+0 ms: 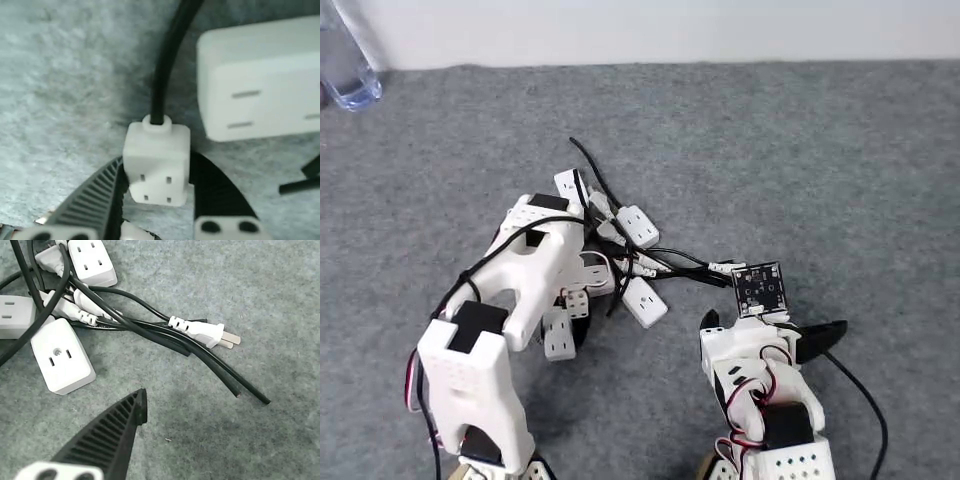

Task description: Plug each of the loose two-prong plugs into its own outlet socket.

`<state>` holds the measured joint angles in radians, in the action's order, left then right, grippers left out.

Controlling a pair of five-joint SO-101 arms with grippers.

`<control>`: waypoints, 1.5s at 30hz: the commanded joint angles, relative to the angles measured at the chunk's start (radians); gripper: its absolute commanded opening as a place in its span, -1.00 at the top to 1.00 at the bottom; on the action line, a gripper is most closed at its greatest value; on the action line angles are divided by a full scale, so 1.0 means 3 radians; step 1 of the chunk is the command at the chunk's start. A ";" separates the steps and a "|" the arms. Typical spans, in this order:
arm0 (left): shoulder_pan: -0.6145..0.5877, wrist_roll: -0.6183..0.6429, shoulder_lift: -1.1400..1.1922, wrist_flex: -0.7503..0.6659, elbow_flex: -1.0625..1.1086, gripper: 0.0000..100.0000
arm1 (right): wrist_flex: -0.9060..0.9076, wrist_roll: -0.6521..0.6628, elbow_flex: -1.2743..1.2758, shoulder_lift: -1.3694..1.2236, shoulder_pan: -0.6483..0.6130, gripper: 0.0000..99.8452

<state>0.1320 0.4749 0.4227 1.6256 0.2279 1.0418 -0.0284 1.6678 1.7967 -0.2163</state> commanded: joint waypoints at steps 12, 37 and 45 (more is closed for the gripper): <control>-0.2071 -0.1115 -0.0972 0.0373 -0.0565 0.98 | -0.0003 0.0051 0.0051 -0.0023 0.0013 -0.41; -0.3943 -0.2695 -0.0982 -0.0639 -0.0059 0.98 | 0.0003 0.0051 0.0051 -0.0023 0.0008 -0.41; -0.3565 -0.2690 -0.0982 -0.1141 0.0202 0.96 | 0.0059 0.0051 0.0051 -0.0023 0.0003 -0.41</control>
<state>-0.9789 -0.3230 0.1711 1.3234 0.2693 1.0510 -0.0284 1.6678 1.7967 -0.2163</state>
